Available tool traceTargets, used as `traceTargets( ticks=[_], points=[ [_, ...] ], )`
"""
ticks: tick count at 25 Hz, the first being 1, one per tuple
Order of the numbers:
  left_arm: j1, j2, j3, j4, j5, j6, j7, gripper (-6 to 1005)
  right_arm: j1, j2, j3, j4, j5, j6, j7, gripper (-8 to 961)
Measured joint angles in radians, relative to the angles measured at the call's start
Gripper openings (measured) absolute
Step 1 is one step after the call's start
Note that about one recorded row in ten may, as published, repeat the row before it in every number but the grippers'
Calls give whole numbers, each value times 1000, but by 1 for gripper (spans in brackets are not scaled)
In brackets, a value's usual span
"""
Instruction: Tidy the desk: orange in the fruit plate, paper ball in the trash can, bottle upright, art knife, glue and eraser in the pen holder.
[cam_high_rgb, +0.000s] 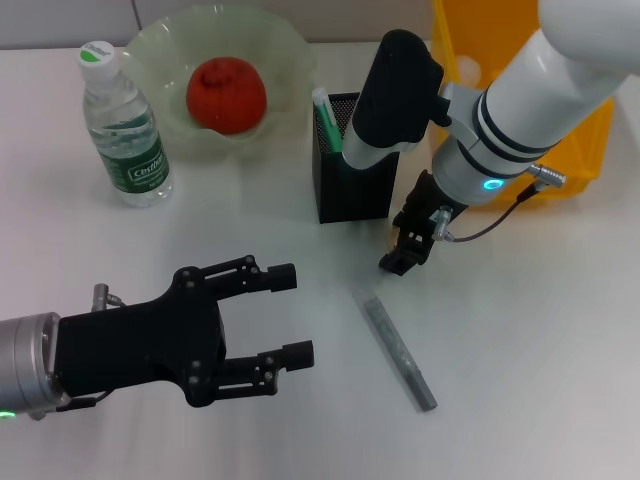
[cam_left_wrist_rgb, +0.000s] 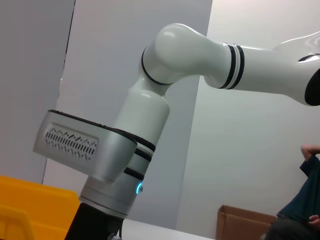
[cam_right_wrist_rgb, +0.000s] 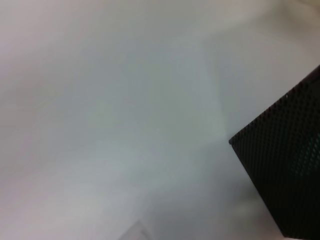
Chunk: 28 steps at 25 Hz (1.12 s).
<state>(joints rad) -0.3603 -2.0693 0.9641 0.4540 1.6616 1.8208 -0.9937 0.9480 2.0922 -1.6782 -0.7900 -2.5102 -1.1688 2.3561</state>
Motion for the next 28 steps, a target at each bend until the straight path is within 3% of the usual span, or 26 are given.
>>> traceTargets(
  ticks=[9,15,23,28],
  points=[
    [0,0,1,0,-2,0,-1,769,-1,0,0,0,0,-2,0,582],
    [0,0,-2,0,-2,0,-2,769,-18,0,1,-34,-1,-11,4,467],
    [0,0,-7,0,-4,-1,-2,769,-143,-3,24,-281,2,-78,10,466],
    [0,0,-7,0,-5,-2,-2,769,-224,-2,91,-375,107,-84,-27,465]
  ],
)
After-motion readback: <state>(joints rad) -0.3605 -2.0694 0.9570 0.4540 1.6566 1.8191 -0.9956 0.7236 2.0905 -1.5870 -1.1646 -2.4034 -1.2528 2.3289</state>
